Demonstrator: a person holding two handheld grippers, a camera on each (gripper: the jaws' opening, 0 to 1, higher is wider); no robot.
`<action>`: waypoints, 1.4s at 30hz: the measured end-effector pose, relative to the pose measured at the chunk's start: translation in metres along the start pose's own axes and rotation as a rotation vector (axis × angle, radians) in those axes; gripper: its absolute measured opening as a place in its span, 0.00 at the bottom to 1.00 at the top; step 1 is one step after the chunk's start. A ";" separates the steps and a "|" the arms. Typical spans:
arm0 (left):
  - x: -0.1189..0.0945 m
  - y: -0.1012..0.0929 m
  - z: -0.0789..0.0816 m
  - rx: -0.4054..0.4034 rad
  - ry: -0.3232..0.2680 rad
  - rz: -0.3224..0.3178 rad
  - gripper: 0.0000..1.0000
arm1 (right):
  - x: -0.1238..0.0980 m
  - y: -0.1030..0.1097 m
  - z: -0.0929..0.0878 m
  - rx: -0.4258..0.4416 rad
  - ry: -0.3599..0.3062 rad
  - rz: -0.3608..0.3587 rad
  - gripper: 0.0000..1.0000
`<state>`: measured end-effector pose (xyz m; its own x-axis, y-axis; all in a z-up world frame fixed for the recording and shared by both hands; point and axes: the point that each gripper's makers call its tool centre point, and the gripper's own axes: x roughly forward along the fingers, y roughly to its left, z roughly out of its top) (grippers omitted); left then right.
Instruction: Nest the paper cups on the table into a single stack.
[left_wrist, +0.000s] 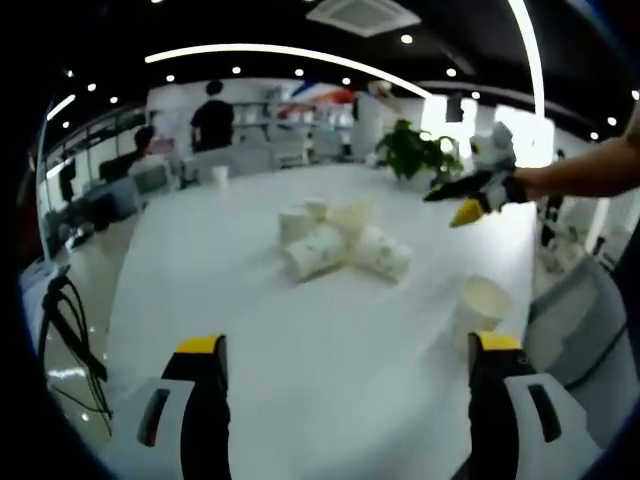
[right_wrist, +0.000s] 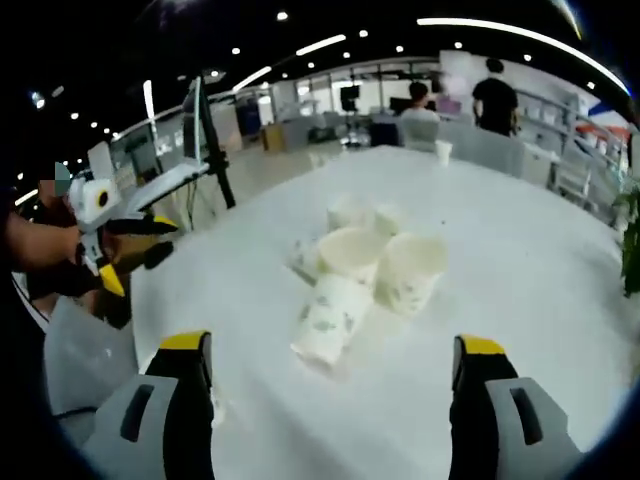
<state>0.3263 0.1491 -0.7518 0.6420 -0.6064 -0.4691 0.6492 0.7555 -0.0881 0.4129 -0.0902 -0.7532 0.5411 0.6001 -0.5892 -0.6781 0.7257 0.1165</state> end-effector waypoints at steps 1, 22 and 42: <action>0.000 -0.001 0.000 0.000 0.000 0.000 0.98 | 0.003 0.001 0.001 0.006 0.008 0.007 0.98; 0.003 0.003 -0.009 -0.033 -0.001 0.000 0.98 | 0.047 0.006 0.007 0.054 0.134 0.033 0.92; 0.006 0.006 -0.018 -0.023 0.030 -0.014 0.98 | 0.076 0.005 0.006 0.151 0.263 0.067 0.76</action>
<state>0.3272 0.1542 -0.7709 0.6203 -0.6092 -0.4941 0.6481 0.7529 -0.1147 0.4531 -0.0387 -0.7926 0.3372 0.5548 -0.7606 -0.6156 0.7412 0.2677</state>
